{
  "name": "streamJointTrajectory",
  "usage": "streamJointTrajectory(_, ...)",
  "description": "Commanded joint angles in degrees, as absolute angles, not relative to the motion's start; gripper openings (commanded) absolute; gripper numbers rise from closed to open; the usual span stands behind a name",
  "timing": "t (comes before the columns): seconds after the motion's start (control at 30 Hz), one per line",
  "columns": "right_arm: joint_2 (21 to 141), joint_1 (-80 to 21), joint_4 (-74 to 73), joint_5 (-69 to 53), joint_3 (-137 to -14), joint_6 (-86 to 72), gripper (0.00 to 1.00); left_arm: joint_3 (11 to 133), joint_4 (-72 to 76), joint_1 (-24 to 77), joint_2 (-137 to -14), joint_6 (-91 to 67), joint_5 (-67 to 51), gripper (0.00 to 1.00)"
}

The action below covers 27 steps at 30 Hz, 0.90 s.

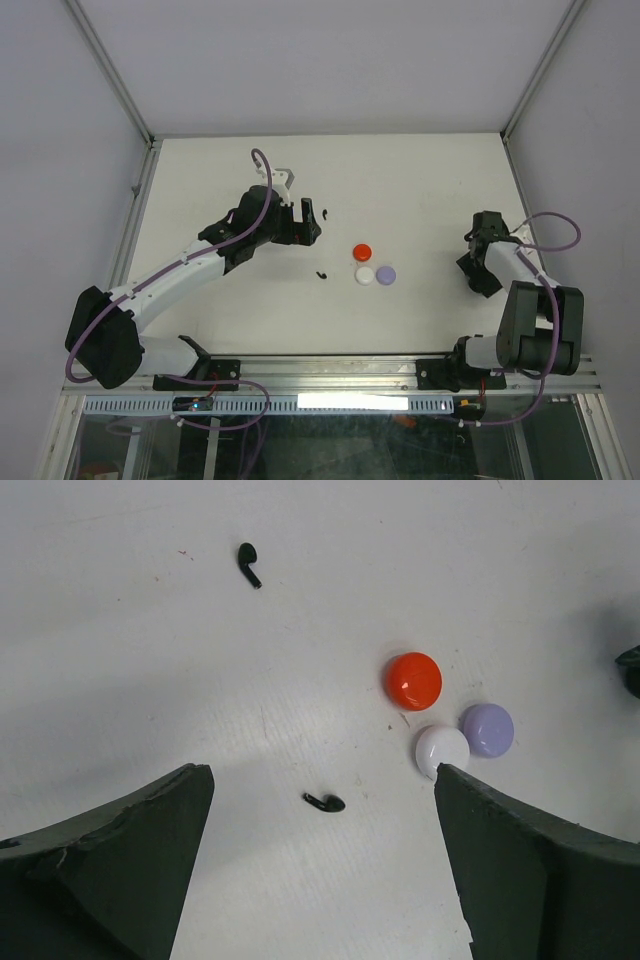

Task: Insert the wireless bluetooth earbuds into the charging case
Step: Pick up the charging case at the center of the board.

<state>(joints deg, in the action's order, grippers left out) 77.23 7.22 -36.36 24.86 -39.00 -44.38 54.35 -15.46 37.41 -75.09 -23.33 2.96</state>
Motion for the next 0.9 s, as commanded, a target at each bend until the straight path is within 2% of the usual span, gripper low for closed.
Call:
streamJointTrajectory(0.0,79.11,8.71,-33.47,22.48,-40.1,-42.8,0.68,54.23,-14.68,37.29,-73.65,-22.5,2.81,0.95)
streamJointTrajectory(0.27,79.27,9.23,-31.5,20.03,-39.64,-40.69,0.54,54.01,-14.6,37.34,-73.41,-22.49,2.38,0.95)
streamJointTrajectory(0.47,75.94,7.97,-26.79,14.72,-37.99,-35.87,0.35,52.37,-12.72,37.31,-72.93,-23.46,1.82,0.94)
streamJointTrajectory(0.63,74.99,3.14,-25.69,13.25,-38.85,-31.75,0.34,48.35,-8.35,37.26,-70.5,-25.42,2.48,0.94)
streamJointTrajectory(0.87,74.39,-9.2,-24.59,10.67,-42.52,-26.41,0.34,41.54,0.21,35.7,-68.23,-28.4,-0.03,0.91)
